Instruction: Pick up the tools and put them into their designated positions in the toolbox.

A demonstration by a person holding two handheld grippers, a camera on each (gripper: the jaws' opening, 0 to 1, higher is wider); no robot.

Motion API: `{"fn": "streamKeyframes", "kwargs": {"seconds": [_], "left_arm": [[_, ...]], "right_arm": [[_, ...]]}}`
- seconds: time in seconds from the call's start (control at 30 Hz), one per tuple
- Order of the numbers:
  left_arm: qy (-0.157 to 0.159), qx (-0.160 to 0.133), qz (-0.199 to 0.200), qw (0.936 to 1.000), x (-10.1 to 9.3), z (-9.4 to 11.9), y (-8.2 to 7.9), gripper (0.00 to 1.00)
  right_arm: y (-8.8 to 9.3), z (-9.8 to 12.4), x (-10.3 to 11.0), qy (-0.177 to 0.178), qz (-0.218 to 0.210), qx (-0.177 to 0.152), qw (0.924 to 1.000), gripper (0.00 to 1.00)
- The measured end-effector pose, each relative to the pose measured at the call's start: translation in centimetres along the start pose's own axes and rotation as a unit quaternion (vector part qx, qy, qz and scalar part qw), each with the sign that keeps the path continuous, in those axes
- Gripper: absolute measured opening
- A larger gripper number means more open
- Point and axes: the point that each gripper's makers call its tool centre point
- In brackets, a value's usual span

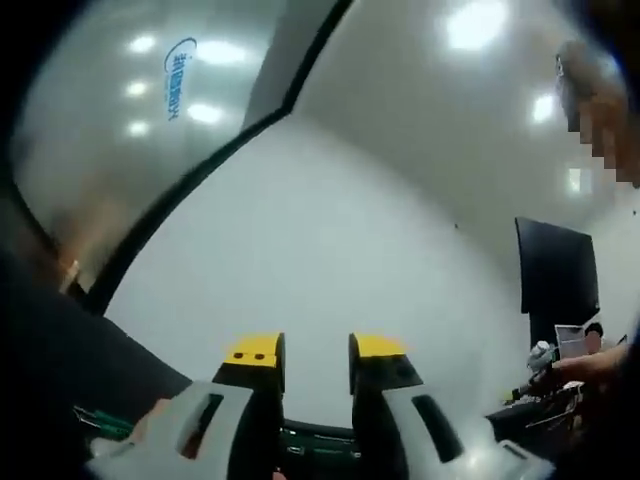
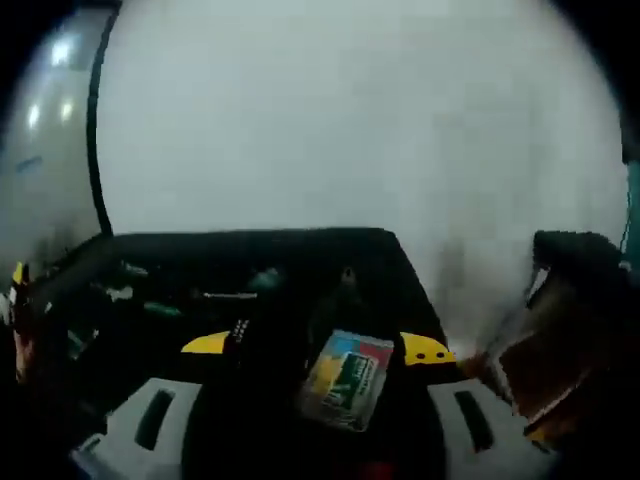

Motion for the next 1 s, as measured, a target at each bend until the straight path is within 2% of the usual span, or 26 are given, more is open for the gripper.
{"fn": "streamKeyframes", "kwargs": {"seconds": [0.03,0.13,0.17,0.23,0.27,0.33,0.37,0.4,0.5,0.6,0.83,0.93,1.0], "left_arm": [[0.002,0.000,-0.001,1.0000,-0.1,0.0,0.0,0.28],[0.002,-0.002,0.002,1.0000,0.0,0.0,-0.1,0.27],[0.002,-0.004,0.005,1.0000,0.1,0.1,-0.2,0.27],[0.000,-0.006,0.010,0.9999,0.5,0.0,-0.2,0.27],[-0.001,-0.005,0.011,0.9999,0.5,0.0,-0.2,0.26],[0.000,-0.006,0.010,0.9999,0.4,0.0,-0.2,0.26],[0.000,-0.006,0.010,0.9999,0.4,0.0,-0.2,0.26],[0.000,-0.005,0.009,0.9999,0.4,0.0,-0.2,0.26],[-0.001,-0.002,0.011,0.9999,0.5,-0.1,-0.1,0.26],[-0.003,-0.005,0.015,0.9999,0.6,0.0,-0.2,0.26],[-0.004,-0.004,0.018,0.9998,0.6,0.0,-0.2,0.25],[-0.003,-0.003,0.017,0.9999,0.5,0.0,-0.1,0.24],[0.002,-0.004,0.018,0.9998,0.2,0.0,-0.2,0.24]], "right_arm": [[0.3,-0.9,-1.0,0.026,0.008,0.013,0.9995,0.55],[1.5,-2.8,-2.2,0.050,0.028,0.047,0.9973,0.56],[1.5,-3.8,-2.2,0.037,0.025,0.052,0.9977,0.57],[2.7,-4.9,-1.8,0.018,0.004,0.089,0.9958,0.62],[3.4,-5.6,-2.0,0.018,0.005,0.110,0.9937,0.63],[4.1,-6.4,-2.4,0.033,0.012,0.133,0.9905,0.64],[4.3,-6.5,-2.3,0.031,0.007,0.140,0.9897,0.64],[5.2,-7.0,-1.8,0.018,-0.012,0.170,0.9853,0.65],[5.7,-7.2,-2.0,0.020,-0.027,0.184,0.9824,0.67],[6.6,-6.7,-2.1,-0.005,-0.052,0.226,0.9727,0.64],[7.9,-5.4,-4.1,-0.017,-0.037,0.266,0.9631,0.56],[8.5,-5.7,-4.2,-0.025,-0.051,0.274,0.9601,0.59],[8.7,-6.8,-4.2,-0.031,-0.042,0.282,0.9581,0.60]]}}
Point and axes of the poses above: the point that each gripper's makers call its tool centre point, and the gripper's own axes: z roughly backward along the fingers, x roughly to its left, y roughly out of its underside, and after that the axes turned 10 degrees about x, right-handed
